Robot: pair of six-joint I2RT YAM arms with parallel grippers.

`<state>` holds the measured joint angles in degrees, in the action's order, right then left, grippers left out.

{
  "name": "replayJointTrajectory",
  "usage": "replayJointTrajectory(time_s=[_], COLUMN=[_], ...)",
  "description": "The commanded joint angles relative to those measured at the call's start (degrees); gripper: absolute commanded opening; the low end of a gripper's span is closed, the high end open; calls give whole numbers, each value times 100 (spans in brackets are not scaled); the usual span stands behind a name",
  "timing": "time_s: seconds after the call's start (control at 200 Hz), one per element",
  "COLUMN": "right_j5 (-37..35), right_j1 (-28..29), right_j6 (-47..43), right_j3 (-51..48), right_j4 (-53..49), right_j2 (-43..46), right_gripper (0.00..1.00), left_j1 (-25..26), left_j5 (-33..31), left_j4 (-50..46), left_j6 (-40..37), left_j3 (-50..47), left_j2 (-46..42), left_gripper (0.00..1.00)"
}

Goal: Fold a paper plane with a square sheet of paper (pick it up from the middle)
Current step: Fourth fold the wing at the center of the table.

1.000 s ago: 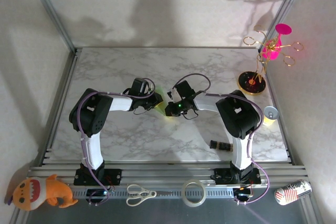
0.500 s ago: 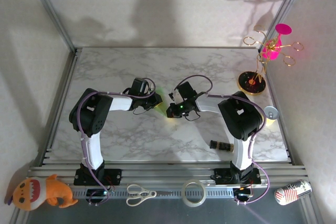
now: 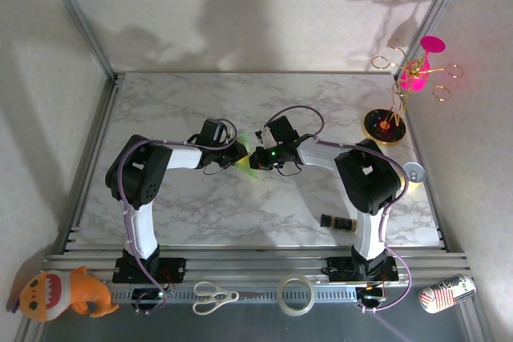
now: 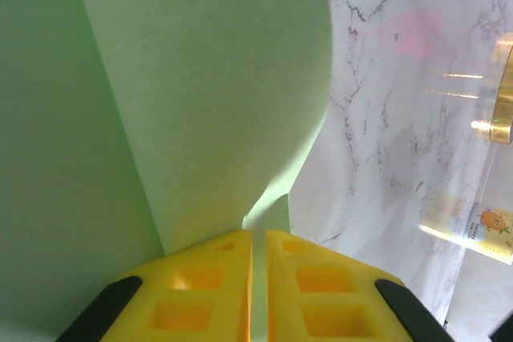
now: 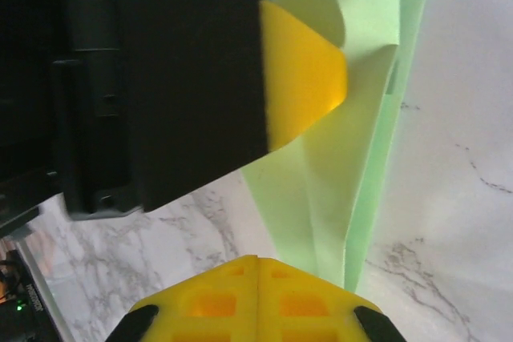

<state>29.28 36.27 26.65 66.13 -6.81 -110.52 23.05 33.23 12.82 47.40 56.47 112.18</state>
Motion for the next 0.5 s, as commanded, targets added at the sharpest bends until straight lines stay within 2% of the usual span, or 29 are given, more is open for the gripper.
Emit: replayJointTrajectory(time_s=[0.0, 0.245, 0.496], right_j5=[-247, -619, -830], right_j1=[47, 51, 47], right_j6=[70, 33, -146], right_j3=[269, 382, -39], right_j4=[-221, -544, -897], right_j2=[-233, -591, -496], right_gripper=[2, 1, 0], left_j1=[-30, -12, -95], left_j5=[-195, 20, 232], left_j4=[-122, -28, 137], left_j6=[81, 112, -24], left_j3=[-118, -63, 128], left_j2=[138, 38, -442], left_gripper=[13, 14, 19])
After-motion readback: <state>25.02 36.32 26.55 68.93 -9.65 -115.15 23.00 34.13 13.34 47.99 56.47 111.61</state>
